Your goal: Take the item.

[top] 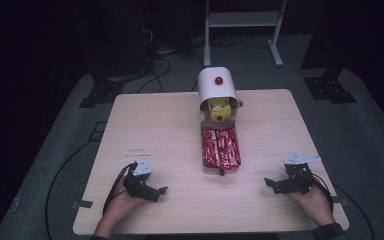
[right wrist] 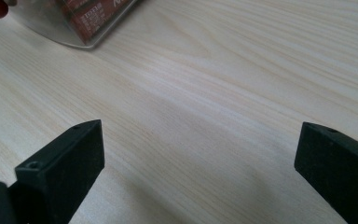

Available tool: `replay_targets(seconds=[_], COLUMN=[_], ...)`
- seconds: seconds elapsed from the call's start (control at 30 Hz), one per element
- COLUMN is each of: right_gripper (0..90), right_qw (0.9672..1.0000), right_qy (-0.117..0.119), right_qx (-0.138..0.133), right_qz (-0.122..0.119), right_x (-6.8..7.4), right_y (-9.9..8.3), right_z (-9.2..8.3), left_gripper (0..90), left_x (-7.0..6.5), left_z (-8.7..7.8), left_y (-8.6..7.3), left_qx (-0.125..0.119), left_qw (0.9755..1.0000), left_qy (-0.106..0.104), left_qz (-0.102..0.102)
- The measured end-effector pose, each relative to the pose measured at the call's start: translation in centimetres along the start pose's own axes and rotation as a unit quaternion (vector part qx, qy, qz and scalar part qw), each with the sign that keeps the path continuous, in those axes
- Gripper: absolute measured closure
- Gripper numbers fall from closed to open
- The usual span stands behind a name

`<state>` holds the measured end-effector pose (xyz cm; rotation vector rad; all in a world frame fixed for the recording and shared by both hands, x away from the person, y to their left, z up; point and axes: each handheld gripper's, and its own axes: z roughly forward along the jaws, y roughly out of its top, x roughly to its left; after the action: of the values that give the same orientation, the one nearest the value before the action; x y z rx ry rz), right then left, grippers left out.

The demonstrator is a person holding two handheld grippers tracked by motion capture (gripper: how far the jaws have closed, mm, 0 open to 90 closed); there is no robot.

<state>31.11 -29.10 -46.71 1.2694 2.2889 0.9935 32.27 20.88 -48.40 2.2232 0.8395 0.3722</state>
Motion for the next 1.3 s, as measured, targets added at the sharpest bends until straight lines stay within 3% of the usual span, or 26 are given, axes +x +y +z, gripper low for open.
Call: replay_targets(seconds=[0.3,1.3], right_gripper=[0.8,0.7], right_qw=[1.0,0.9998], right_qy=[-0.006,0.005], right_qx=[-0.007,-0.012], right_qz=[0.001,0.014], right_x=[0.1,0.2], right_y=[0.7,2.3], right_z=[-0.3,-0.3], left_gripper=[0.0,0.0], left_x=[0.0,0.0], left_z=[0.0,0.0], left_y=[0.0,0.0], left_qx=[0.0,0.0], left_qw=[1.0,1.0], left_qy=[0.0,0.001], left_qz=[0.0,0.0])
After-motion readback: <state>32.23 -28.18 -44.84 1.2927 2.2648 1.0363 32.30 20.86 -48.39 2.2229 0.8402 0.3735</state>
